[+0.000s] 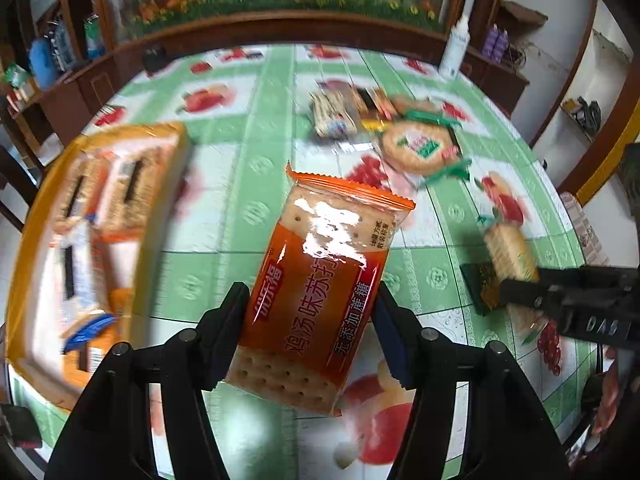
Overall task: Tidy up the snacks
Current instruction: 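Carry both packs into the white box and open both grippers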
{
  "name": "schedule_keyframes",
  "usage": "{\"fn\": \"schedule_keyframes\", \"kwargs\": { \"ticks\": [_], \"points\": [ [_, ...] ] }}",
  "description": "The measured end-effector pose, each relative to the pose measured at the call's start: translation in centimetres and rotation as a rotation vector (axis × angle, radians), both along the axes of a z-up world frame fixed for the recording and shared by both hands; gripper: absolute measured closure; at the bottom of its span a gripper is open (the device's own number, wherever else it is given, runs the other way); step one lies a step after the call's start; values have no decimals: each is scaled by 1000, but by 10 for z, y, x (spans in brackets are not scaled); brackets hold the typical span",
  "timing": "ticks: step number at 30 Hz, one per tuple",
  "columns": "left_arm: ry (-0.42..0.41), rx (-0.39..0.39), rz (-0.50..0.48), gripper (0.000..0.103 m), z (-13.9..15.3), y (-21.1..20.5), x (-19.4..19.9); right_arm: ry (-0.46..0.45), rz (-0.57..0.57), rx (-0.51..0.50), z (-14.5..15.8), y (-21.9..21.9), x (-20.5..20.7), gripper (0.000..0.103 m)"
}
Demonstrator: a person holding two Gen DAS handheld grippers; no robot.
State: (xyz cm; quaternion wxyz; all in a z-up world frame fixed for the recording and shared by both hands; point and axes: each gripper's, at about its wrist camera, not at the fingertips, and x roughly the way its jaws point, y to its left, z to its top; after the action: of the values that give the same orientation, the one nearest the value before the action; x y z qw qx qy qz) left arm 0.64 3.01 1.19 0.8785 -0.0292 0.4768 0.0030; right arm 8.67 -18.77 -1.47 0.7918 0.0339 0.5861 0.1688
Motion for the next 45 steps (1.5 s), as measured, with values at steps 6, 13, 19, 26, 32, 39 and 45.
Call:
{"fn": "schedule_keyframes", "kwargs": {
  "ticks": [6, 13, 19, 26, 32, 39, 45],
  "points": [
    [-80, 14, 43, 43, 22, 24, -4, -31, 67, 16, 17, 44, -12, 54],
    [-119, 31, 123, 43, 36, 65, -12, -70, 162, 33, 38, 109, -15, 54],
    [-122, 47, 249, 42, 42, 127, -14, -93, 244, 57, 50, 173, -11, 54],
    [-97, 72, 413, 42, 32, 204, -19, -85, 308, 107, 49, 254, 4, 54],
    [-52, 92, 475, 42, 11, 231, -15, -61, 342, 112, 31, 311, 15, 54],
    [14, 102, 476, 42, -14, 235, -3, -45, 362, 79, 12, 342, 21, 54],
    [48, 132, 477, 42, -23, 234, 4, -39, 354, 59, 3, 346, 25, 53]
  ]
}}
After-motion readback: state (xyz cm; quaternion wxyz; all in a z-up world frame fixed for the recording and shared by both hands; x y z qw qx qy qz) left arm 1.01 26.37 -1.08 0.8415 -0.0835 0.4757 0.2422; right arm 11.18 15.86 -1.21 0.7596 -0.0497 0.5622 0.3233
